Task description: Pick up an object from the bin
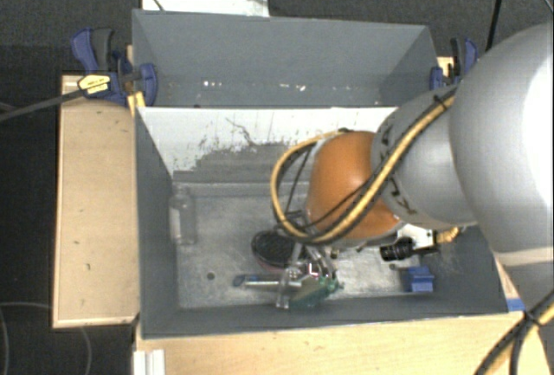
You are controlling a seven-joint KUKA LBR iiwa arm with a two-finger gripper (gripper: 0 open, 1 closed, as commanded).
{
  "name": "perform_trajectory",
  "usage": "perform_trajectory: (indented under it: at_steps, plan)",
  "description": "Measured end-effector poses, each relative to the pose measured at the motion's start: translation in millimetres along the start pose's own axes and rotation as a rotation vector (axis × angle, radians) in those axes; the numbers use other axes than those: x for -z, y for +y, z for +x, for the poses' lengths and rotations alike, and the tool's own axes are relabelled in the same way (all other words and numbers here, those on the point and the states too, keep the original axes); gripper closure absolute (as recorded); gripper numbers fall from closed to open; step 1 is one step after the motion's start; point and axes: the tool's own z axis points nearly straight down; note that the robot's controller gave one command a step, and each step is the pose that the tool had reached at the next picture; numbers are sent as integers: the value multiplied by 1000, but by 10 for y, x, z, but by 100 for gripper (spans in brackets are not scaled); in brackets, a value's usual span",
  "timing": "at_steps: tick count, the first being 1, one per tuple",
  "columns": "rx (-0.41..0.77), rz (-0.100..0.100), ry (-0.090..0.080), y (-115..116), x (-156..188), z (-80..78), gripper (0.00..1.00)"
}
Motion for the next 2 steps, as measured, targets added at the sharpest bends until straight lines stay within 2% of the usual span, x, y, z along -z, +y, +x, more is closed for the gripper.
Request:
perform_trajectory:
  at_steps: [1, 2]
  plan:
    - [-4, 0, 0, 0, -1, 1, 100]
    - [0, 2, -6, 10, 458, -11, 100]
